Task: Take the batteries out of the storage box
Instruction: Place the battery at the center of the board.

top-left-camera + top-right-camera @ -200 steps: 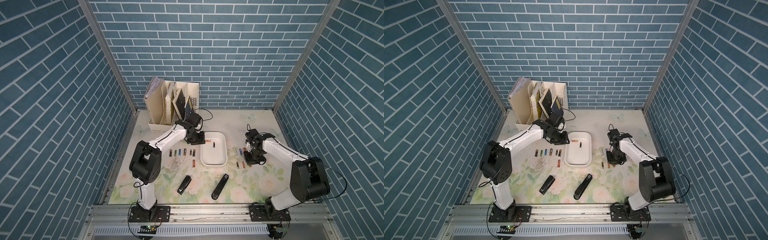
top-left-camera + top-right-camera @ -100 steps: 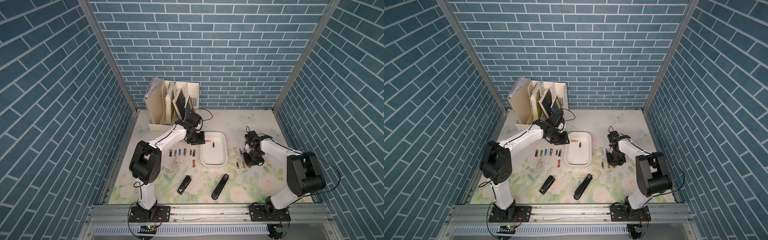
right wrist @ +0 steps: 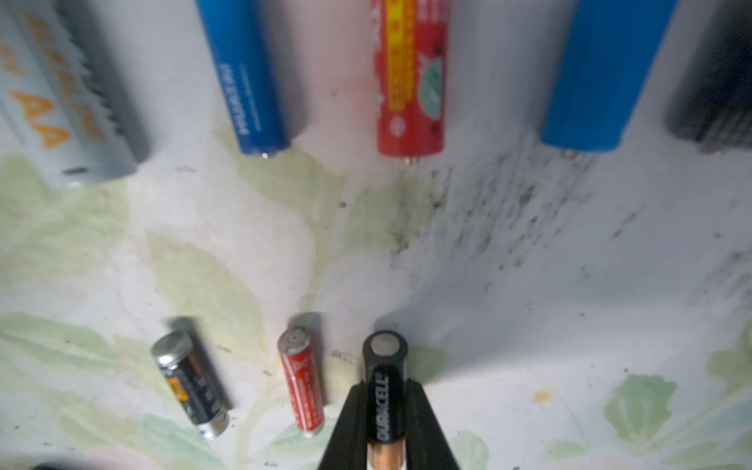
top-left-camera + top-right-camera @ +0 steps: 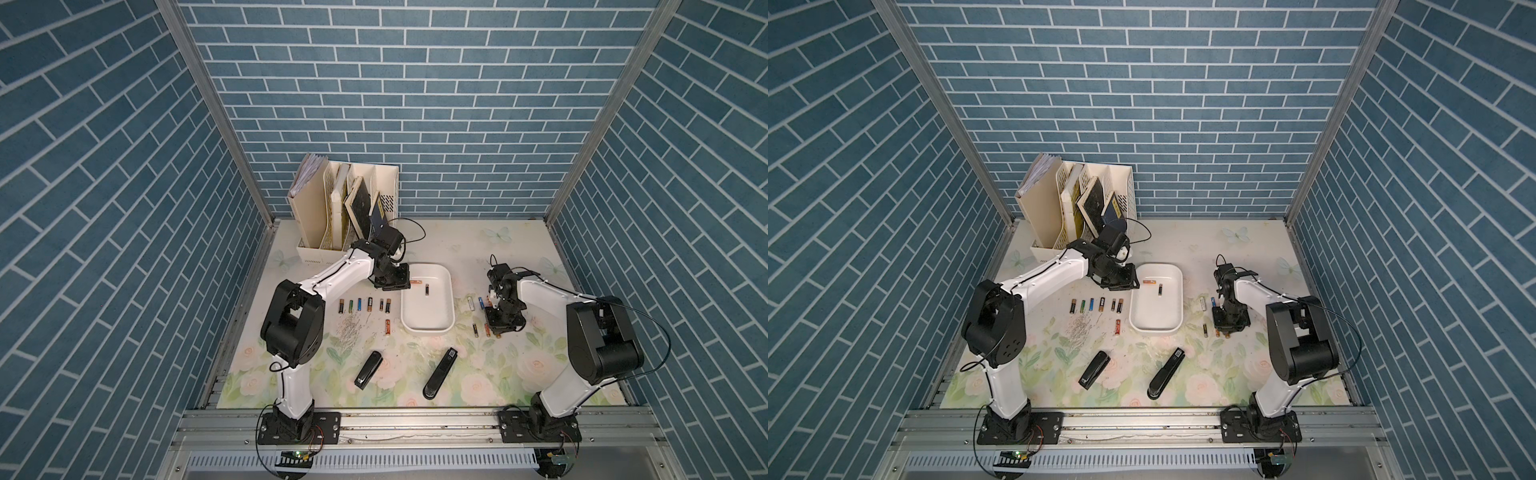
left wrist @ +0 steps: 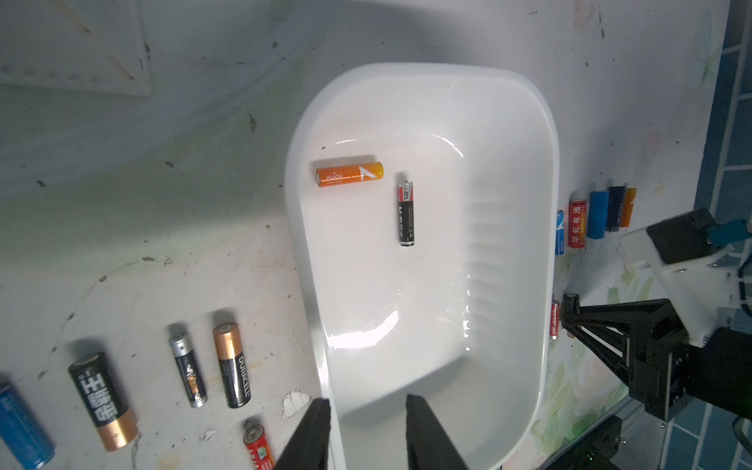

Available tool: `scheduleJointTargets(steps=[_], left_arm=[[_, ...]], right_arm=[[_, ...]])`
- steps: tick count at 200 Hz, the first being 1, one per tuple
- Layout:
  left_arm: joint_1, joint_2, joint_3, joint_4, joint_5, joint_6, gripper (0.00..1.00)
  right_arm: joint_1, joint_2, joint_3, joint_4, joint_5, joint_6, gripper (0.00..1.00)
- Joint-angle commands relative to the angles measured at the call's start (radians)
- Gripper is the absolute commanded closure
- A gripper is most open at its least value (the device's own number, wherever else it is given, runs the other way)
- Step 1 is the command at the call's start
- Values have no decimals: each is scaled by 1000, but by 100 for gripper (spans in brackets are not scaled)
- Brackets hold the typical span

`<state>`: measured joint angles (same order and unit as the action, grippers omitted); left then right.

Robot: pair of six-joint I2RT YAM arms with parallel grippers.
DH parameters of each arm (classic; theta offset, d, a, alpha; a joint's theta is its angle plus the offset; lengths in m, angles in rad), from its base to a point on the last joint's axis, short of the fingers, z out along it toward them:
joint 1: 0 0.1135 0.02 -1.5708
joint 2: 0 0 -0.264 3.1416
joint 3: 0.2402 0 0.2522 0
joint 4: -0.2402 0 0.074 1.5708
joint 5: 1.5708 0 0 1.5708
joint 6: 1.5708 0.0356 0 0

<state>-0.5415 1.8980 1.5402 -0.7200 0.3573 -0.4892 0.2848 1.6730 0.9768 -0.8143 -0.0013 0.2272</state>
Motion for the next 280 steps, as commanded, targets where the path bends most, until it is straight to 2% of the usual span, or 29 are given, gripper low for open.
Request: scheduleJointTargets(steps=[1, 161, 280], left_arm=[[5, 17, 30, -13, 1, 5, 63], [5, 19, 58, -32, -3, 4, 62], [4, 29, 105, -57, -15, 7, 59]], right_arm=[[-5, 25, 2, -3, 20, -26, 85], [-7, -1, 0, -8, 18, -25, 75], [-7, -47, 17, -21, 16, -20, 72]])
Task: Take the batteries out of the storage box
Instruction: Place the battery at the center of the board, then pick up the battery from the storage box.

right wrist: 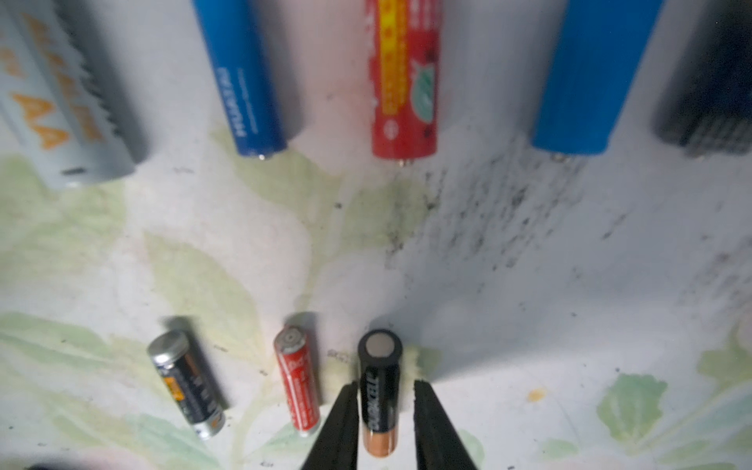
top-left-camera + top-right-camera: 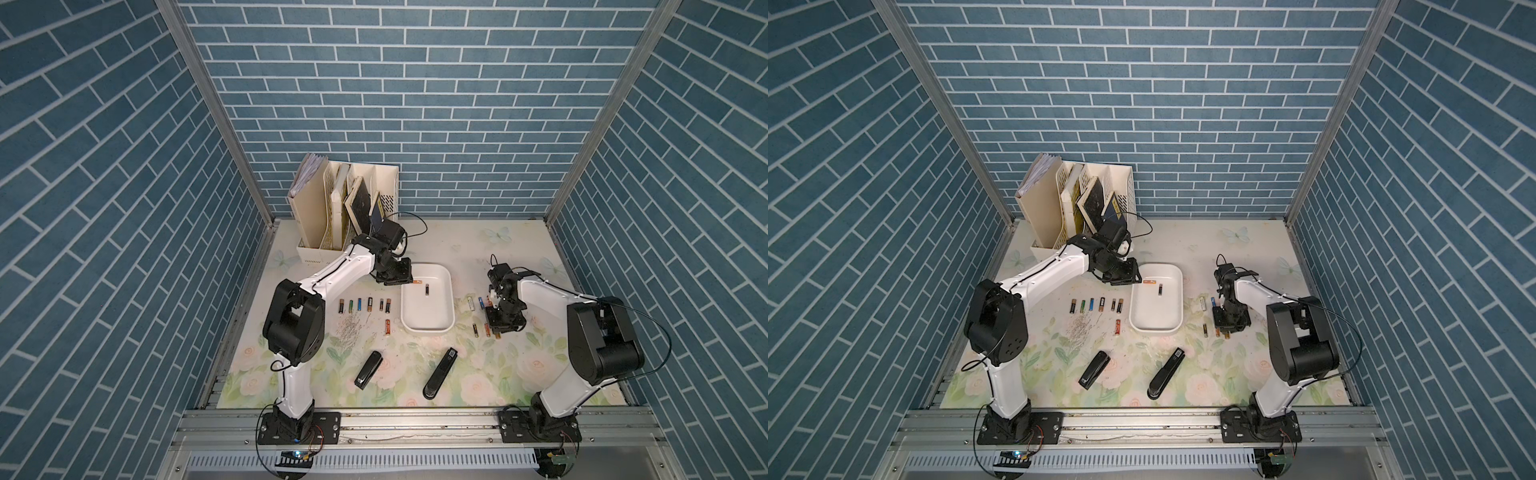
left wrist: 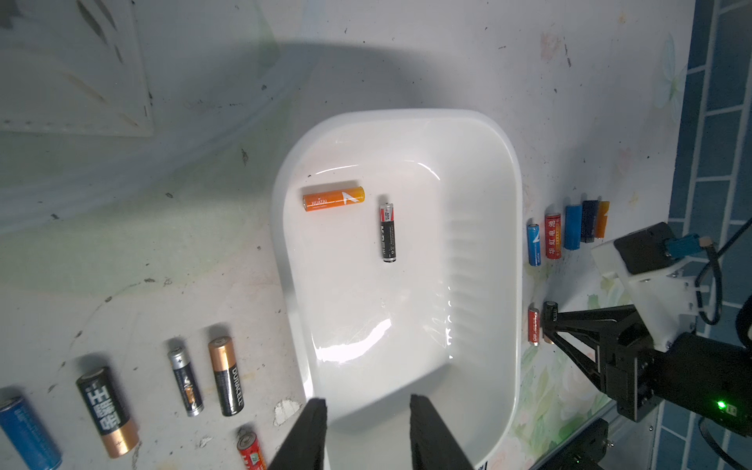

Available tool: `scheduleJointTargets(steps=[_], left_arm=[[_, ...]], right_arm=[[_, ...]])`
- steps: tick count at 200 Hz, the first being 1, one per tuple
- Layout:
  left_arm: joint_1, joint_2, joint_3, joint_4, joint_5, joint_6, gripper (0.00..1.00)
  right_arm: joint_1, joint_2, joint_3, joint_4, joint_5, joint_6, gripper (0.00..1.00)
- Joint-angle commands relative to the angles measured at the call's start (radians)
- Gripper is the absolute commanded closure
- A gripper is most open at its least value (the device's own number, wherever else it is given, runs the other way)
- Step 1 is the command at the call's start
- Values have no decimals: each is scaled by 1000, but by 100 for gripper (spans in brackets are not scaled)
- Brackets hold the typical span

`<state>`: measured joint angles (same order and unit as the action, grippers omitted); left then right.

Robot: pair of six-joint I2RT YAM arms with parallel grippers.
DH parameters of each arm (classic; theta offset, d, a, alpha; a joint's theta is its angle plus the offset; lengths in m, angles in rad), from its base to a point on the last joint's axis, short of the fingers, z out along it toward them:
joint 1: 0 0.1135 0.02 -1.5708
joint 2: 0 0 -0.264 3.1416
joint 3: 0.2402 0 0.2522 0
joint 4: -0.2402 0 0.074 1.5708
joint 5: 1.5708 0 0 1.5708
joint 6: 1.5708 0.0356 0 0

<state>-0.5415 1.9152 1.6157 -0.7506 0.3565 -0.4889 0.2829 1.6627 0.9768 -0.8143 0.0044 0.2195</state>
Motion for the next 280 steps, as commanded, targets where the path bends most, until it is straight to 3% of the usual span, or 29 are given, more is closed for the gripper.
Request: scheduleJointTargets(steps=[1, 71, 119, 144, 220, 280], left_arm=[[4, 11, 30, -27, -14, 6, 59], [-3, 77, 208, -130, -99, 18, 52], [-51, 236, 524, -309, -261, 38, 50], [-75, 300, 614, -330, -299, 34, 50], [-152, 382, 602, -288, -414, -12, 50], [-178, 435, 583, -239, -416, -33, 50]], right_arm=[[-5, -37, 17, -21, 11, -12, 72], [-4, -73, 126, -75, -26, 10, 72], [-4, -108, 217, -101, -60, 35, 71], [-4, -94, 244, -92, -75, 35, 71], [-3, -34, 341, -95, -103, -21, 70], [-4, -2, 376, -101, -113, -55, 70]])
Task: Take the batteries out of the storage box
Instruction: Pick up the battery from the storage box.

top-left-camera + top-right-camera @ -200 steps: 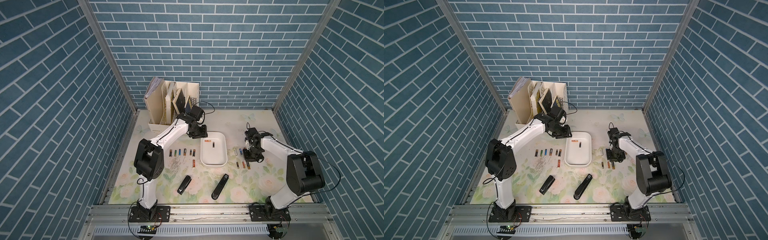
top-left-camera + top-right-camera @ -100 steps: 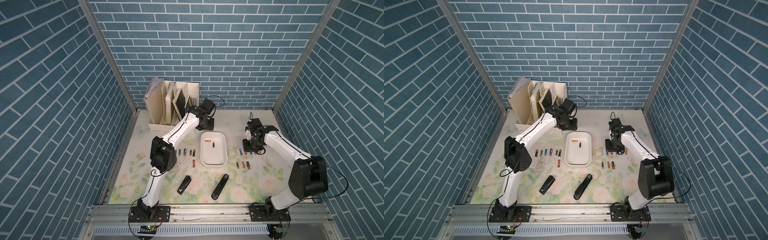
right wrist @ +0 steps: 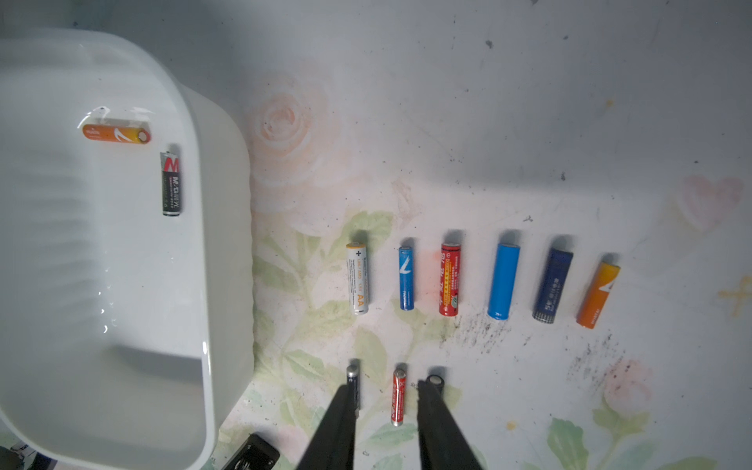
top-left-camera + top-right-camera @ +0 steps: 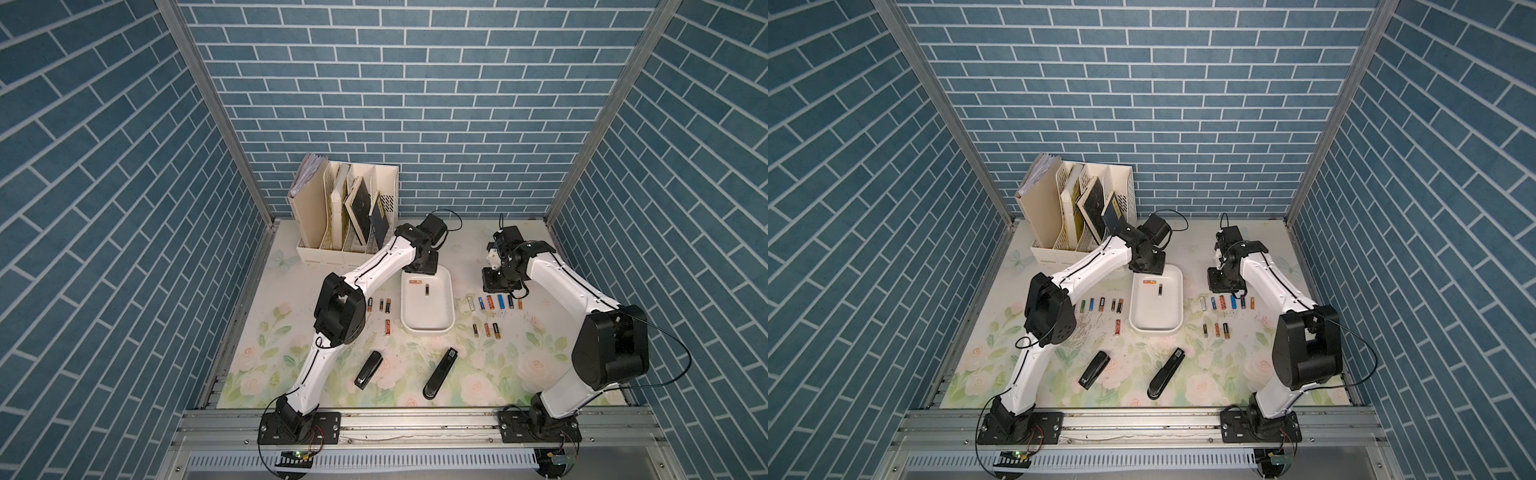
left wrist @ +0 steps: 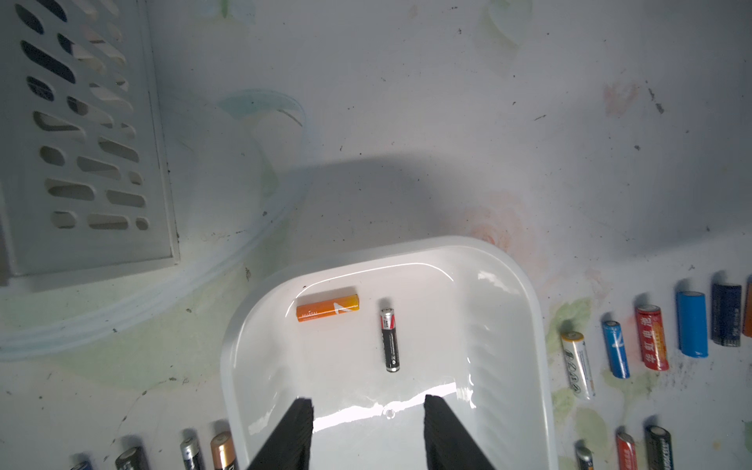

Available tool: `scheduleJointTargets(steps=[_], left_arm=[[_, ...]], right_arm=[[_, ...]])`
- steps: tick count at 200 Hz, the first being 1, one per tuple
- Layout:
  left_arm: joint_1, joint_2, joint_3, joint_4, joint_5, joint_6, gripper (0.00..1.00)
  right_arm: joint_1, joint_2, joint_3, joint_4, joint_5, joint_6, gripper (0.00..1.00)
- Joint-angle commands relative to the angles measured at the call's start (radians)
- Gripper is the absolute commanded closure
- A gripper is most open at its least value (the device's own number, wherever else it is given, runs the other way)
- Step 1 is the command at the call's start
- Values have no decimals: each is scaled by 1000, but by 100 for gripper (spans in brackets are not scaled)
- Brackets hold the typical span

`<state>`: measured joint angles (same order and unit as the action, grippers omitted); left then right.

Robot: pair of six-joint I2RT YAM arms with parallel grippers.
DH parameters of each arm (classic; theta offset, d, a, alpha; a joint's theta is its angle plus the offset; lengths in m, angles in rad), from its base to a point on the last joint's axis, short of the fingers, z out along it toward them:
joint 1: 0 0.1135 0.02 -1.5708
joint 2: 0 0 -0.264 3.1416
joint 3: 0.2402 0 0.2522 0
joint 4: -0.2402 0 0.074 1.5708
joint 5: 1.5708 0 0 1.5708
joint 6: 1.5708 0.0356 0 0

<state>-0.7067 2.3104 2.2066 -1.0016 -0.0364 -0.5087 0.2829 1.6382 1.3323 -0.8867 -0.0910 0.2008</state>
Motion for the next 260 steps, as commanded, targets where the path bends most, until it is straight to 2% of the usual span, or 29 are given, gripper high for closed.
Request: scheduleJointTargets(steps=[1, 96, 145, 190, 260], left_arm=[[-13, 41, -8, 13, -23, -12, 50], [-37, 136, -34, 89, -20, -30, 51], [-51, 171, -33, 88, -15, -37, 60], [-51, 193, -28, 77, -20, -38, 64], [-53, 200, -24, 59, -14, -39, 79]], right_arm=[[-4, 23, 21, -29, -18, -36, 70], [-7, 30, 2, -24, -20, -57, 70], [-10, 43, 10, -21, -26, -63, 70], [-12, 41, 1, -17, -27, -67, 70], [-17, 37, -12, -10, -33, -70, 70]])
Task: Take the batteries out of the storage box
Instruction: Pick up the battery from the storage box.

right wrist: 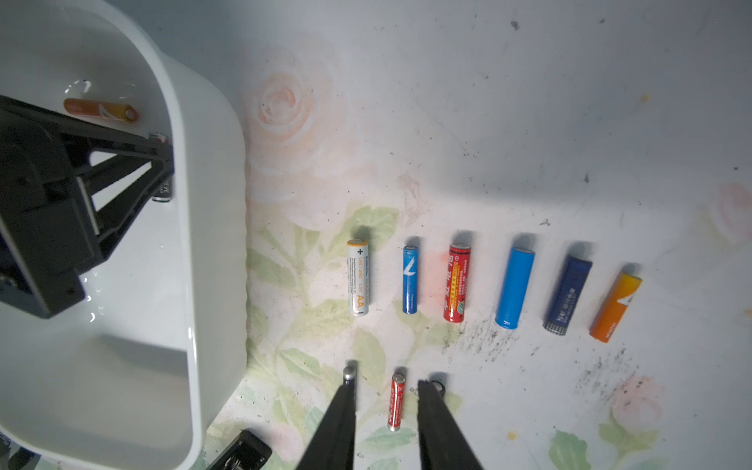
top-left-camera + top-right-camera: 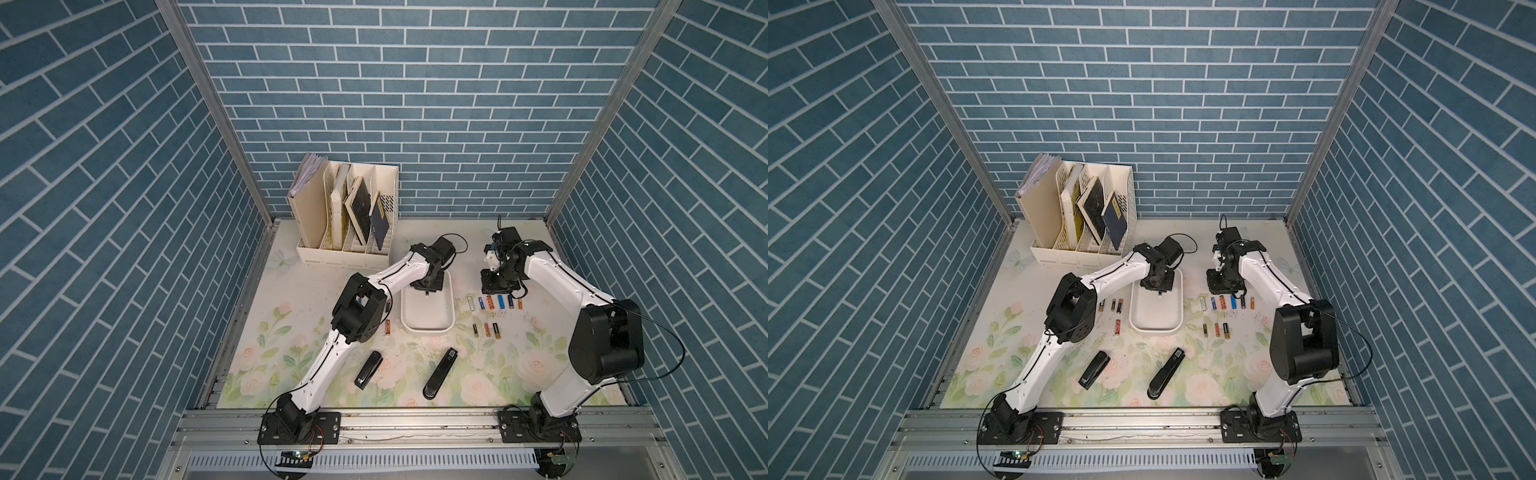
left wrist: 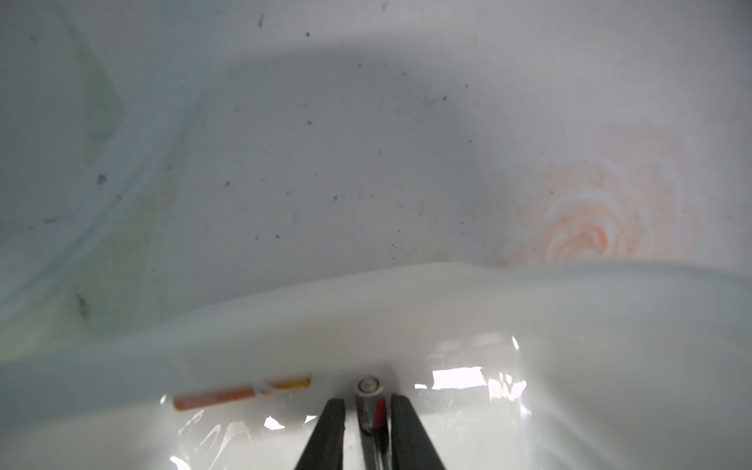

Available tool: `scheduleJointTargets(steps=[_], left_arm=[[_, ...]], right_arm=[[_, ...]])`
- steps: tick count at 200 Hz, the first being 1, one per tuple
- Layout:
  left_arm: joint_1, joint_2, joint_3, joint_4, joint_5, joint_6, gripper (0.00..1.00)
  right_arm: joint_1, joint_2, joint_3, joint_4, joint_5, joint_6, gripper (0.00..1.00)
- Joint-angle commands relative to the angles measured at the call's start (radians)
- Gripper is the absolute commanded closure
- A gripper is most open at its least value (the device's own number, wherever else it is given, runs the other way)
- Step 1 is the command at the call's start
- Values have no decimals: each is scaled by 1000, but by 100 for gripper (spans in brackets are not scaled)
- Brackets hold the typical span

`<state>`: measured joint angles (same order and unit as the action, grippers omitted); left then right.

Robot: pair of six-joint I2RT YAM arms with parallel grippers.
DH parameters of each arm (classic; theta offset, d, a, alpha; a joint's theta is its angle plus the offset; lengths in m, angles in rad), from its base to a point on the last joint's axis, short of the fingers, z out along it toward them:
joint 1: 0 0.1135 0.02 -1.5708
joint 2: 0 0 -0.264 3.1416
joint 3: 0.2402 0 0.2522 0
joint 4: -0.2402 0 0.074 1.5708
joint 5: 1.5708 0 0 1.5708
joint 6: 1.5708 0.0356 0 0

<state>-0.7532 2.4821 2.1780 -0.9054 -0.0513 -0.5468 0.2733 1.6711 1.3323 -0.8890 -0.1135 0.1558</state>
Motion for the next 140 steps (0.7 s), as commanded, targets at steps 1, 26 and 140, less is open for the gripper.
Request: scheduleJointTargets(steps=[1, 26, 140], left_arm=[[-6, 27, 4, -38, 2, -1, 79], [-6, 19, 4, -38, 22, -2, 80], [-2, -62, -15, -43, 83, -16, 83]], right_arm=[[-8, 4, -12, -8, -11, -25, 70], [-8, 7, -13, -5, -11, -25, 70], [-8, 12, -35, 25, -26, -15, 71]])
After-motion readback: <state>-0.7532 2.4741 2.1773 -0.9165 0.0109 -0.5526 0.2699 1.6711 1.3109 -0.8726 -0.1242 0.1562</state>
